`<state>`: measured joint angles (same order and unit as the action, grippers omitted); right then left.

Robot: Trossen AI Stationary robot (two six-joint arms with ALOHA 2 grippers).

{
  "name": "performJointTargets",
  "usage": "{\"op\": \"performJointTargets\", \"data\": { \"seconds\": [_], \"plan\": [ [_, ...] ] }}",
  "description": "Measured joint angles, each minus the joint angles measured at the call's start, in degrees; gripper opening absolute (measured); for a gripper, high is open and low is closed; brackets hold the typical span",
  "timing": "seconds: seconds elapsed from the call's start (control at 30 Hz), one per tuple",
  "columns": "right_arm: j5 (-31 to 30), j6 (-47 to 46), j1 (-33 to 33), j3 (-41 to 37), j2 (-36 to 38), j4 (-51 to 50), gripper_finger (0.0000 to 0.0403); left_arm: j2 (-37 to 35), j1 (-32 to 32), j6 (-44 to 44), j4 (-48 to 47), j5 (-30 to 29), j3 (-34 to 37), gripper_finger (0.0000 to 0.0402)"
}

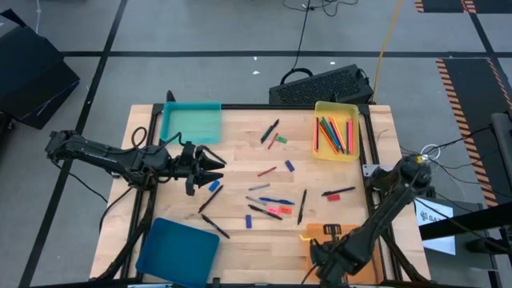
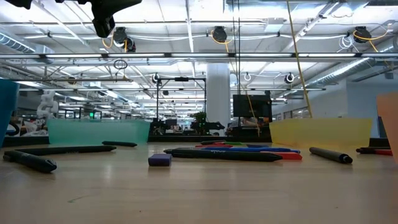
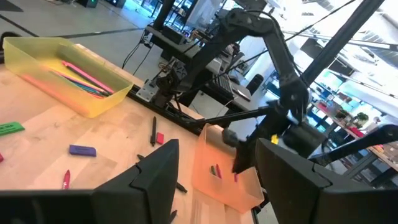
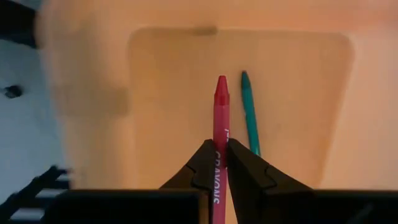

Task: Sort crayons/erasers/pens/pencils in bins
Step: Put the red crayon into the orange bin, then put the gray crayon into the orange bin

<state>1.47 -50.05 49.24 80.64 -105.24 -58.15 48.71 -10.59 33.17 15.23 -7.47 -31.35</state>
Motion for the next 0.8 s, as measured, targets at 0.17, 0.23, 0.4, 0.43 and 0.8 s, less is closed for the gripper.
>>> {"op": "performJointTargets", "data": {
  "seconds": [0.17, 0.23, 0.4, 0.43, 0.8],
  "plan": [
    [-0.72, -0.02, -0.93, -0.73, -3.97, -0.39, 0.0045, 0.0, 0.0, 0.02, -0.14, 0.86, 0.0, 0.0216],
    [0.3, 0.04, -1.45, -1.08, -4.43, -0.73, 0.0069, 0.0, 0.0, 0.11, -0.14, 2.64, 0.0, 0.0216],
    [3.27, 5.13, -3.82, -0.68, -1.5, -1.76, 0.0133, 0.0, -0.02, 0.15, -0.14, 4.47, 0.0, 0.0216],
    [3.18, 6.47, -4.73, -0.1, -0.29, -2.15, 0.0142, 0.0, -0.02, 0.15, -0.14, 4.47, 0.0, 0.0216],
    [-11.76, 28.5, -25.71, 8.7, 6.05, 1.03, 0.0155, 0.0, 0.0, 0.13, -0.07, 2.04, 0.0, 0.0216]
  ]
}}
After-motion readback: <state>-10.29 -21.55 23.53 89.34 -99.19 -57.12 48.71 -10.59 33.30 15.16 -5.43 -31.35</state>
